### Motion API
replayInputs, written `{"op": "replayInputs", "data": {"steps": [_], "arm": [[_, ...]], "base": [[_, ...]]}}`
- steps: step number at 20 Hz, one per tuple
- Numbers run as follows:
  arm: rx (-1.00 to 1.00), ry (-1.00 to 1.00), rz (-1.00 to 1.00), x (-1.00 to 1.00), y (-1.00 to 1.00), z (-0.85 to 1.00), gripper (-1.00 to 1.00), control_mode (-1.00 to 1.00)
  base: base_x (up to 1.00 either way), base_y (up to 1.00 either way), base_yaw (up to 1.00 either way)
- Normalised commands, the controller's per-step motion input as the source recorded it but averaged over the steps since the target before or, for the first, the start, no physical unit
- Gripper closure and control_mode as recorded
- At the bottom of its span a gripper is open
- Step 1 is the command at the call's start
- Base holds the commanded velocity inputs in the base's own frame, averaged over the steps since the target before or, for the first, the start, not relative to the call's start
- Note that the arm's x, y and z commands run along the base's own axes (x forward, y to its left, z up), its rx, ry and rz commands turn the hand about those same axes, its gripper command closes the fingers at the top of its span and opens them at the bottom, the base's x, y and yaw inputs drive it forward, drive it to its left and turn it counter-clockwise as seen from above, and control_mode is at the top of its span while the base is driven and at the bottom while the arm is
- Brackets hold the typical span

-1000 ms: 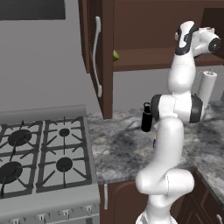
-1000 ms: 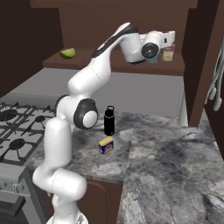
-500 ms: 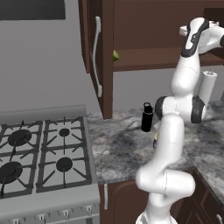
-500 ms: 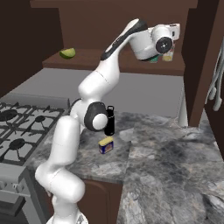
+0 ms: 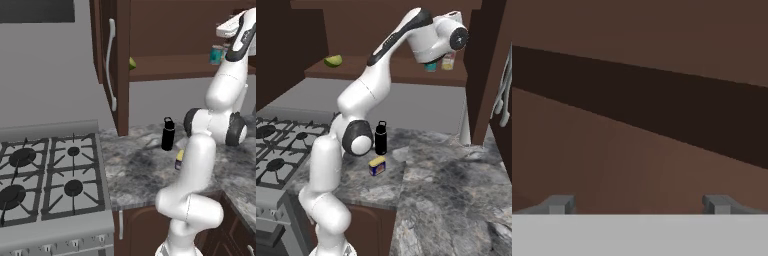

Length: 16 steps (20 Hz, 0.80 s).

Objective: Pick the cans from the counter and place them in their designated side in the cabinet.

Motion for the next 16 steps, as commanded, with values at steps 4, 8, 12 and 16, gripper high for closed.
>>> {"op": "replayInputs", "data": {"steps": [4, 8, 12, 16], "arm": [[-0.23, -0.21, 0.06, -0.62, 0.83, -0.51, -1.00, -1.00], [-0.22, -0.16, 0.05, -0.66, 0.84, -0.44, -1.00, -1.00], [-0.22, -0.13, 0.06, -0.65, 0.83, -0.37, -1.00, -1.00], [-0.25, -0.12, 0.07, -0.65, 0.76, -0.33, -1.00, -1.00]], "base": [[0.00, 0.00, 0.00], [0.00, 0.00, 0.00], [0.00, 0.00, 0.00], [0.00, 0.00, 0.00]]}}
